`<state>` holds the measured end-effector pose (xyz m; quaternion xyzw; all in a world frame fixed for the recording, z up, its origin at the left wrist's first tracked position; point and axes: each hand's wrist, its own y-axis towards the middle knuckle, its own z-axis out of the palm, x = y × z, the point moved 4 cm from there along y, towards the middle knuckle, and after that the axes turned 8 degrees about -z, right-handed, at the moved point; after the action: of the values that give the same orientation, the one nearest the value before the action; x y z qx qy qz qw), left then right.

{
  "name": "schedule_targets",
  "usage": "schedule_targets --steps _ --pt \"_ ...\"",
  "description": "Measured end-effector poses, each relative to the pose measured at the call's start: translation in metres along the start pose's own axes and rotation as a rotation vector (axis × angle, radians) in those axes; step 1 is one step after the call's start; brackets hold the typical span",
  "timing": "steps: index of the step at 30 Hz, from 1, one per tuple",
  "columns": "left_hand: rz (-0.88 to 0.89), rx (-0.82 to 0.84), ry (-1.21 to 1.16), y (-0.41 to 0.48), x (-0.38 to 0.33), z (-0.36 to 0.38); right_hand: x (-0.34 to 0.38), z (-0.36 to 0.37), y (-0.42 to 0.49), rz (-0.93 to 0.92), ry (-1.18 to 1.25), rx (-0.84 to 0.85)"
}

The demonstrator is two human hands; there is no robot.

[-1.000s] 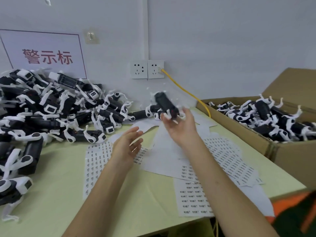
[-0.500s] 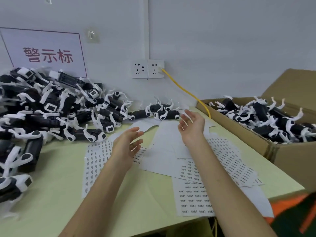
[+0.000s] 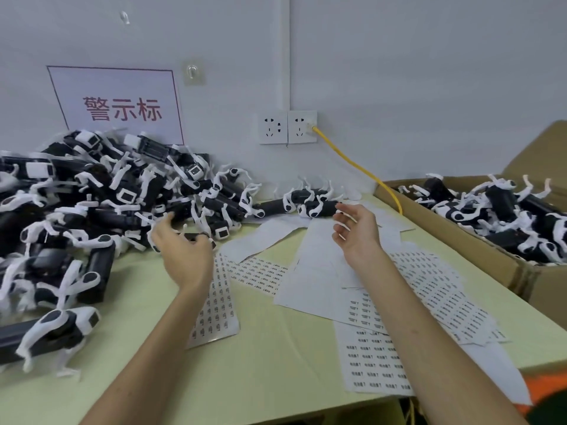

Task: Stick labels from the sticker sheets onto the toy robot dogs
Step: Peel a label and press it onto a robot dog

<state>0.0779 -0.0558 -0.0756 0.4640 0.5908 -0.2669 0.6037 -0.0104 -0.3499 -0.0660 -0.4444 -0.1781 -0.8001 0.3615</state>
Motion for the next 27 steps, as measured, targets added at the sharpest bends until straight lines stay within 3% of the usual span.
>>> schedule_targets --steps 3,7,16,19,22,24,27 --pt "-0.067 0.026 0.174 0.018 0.023 -0.002 0.0 0.001 -0.001 0.003 -0.006 0.007" --pt "-0.111 0.112 0.151 0.025 0.035 -0.002 -0.002 0.003 -0.002 0.007 -0.01 0.032" --pt "0.198 0.108 0.208 0.009 0.007 -0.002 -0.005 0.007 -0.004 0.001 -0.049 0.073" --pt "0.111 0.206 -0.033 0.006 0.001 0.001 -0.006 0.008 -0.006 -0.012 -0.126 0.087" --pt "-0.214 0.409 -0.475 0.004 -0.003 0.005 -0.008 0.014 -0.01 -0.061 -0.257 0.153" --pt "-0.431 0.548 -0.781 -0.003 -0.007 0.008 -0.011 0.023 -0.016 -0.099 -0.328 0.247" --pt "-0.599 0.683 -1.015 -0.015 -0.013 0.011 -0.019 0.04 -0.029 -0.179 -0.419 0.45"
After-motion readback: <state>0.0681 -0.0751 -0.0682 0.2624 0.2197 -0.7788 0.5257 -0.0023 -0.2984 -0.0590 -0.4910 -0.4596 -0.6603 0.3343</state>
